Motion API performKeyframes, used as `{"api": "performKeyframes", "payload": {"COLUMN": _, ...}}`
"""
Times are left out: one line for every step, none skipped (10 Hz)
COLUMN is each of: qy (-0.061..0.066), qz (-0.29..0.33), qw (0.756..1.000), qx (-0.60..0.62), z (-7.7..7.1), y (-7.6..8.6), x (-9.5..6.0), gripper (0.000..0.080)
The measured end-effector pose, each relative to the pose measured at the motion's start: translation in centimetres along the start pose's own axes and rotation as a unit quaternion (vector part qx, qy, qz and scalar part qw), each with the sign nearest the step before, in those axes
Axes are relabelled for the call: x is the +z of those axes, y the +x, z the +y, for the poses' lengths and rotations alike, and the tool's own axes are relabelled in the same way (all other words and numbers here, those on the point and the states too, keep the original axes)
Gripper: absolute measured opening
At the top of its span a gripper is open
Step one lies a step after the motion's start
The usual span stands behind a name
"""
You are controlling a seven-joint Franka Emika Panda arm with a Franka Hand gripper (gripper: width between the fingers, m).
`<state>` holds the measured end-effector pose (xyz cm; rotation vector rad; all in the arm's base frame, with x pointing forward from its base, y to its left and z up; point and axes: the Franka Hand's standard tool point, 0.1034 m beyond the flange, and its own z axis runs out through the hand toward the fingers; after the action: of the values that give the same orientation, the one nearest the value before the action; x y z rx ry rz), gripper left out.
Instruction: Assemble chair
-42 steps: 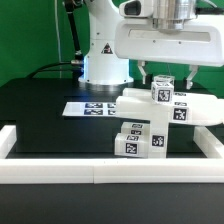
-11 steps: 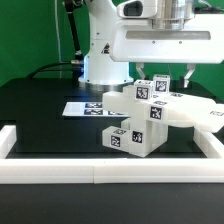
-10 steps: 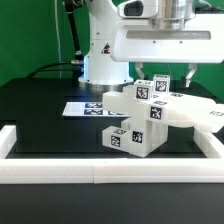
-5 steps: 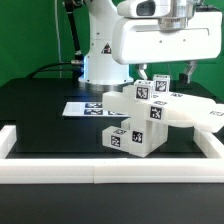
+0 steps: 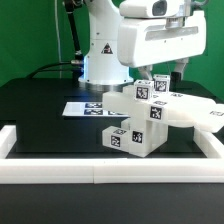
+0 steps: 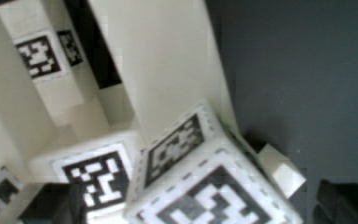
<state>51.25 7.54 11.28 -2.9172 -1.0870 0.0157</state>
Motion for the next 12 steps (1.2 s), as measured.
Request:
{"api": "performKeyframes", "payload": {"qy": -0.002, "qz": -0.001, "qw": 1.000, "qx": -0.021, "z": 0.05, "y": -0.03, "x": -0.01, "gripper": 0.0649}}
{"api": "performKeyframes", "payload": {"qy": -0.002, "qz": -0.002, "qw": 0.999, "qx": -0.053, "z": 0.17, "y": -0.12, "x": -0.01, "gripper": 0.0649}}
{"api": "performKeyframes", "payload": {"qy": -0.002, "qz": -0.002, "qw": 0.998, "qx": -0.070, "z": 0.30, "y": -0.21, "x": -0.01, "gripper": 0.0649}}
{"api": "performKeyframes", "payload": {"qy": -0.004, "qz": -0.004, "qw": 0.994, "qx": -0.111, "z": 0.46, "y": -0.31, "x": -0.02, "gripper": 0.0649}}
{"api": "performKeyframes", "payload": {"qy": -0.006, "qz": -0.007, "qw": 0.987, "qx": -0.159, "z": 0.62, "y": -0.42, "x": -0.02, "gripper": 0.0649}}
{"api": "performKeyframes", "payload": {"qy": -0.007, "qz": -0.009, "qw": 0.982, "qx": -0.187, "z": 0.71, "y": -0.49, "x": -0.02, "gripper": 0.0649}}
{"api": "performKeyframes", "payload": {"qy": -0.007, "qz": -0.009, "qw": 0.983, "qx": -0.185, "z": 0.76, "y": -0.53, "x": -0.01, "gripper": 0.0637}}
{"api": "performKeyframes", "payload": {"qy": -0.007, "qz": -0.010, "qw": 0.983, "qx": -0.183, "z": 0.79, "y": -0.56, "x": 0.01, "gripper": 0.0637}}
{"api": "performKeyframes", "payload": {"qy": -0.007, "qz": -0.010, "qw": 0.983, "qx": -0.182, "z": 0.82, "y": -0.59, "x": 0.02, "gripper": 0.0462}}
{"api": "performKeyframes", "payload": {"qy": -0.007, "qz": -0.010, "qw": 0.983, "qx": -0.181, "z": 0.85, "y": -0.60, "x": 0.02, "gripper": 0.0278}}
{"api": "performKeyframes", "payload": {"qy": -0.008, "qz": -0.010, "qw": 0.984, "qx": -0.180, "z": 0.91, "y": -0.62, "x": 0.01, "gripper": 0.0127}}
{"api": "performKeyframes", "payload": {"qy": -0.008, "qz": -0.010, "qw": 0.984, "qx": -0.179, "z": 0.97, "y": -0.65, "x": 0.01, "gripper": 0.0027}}
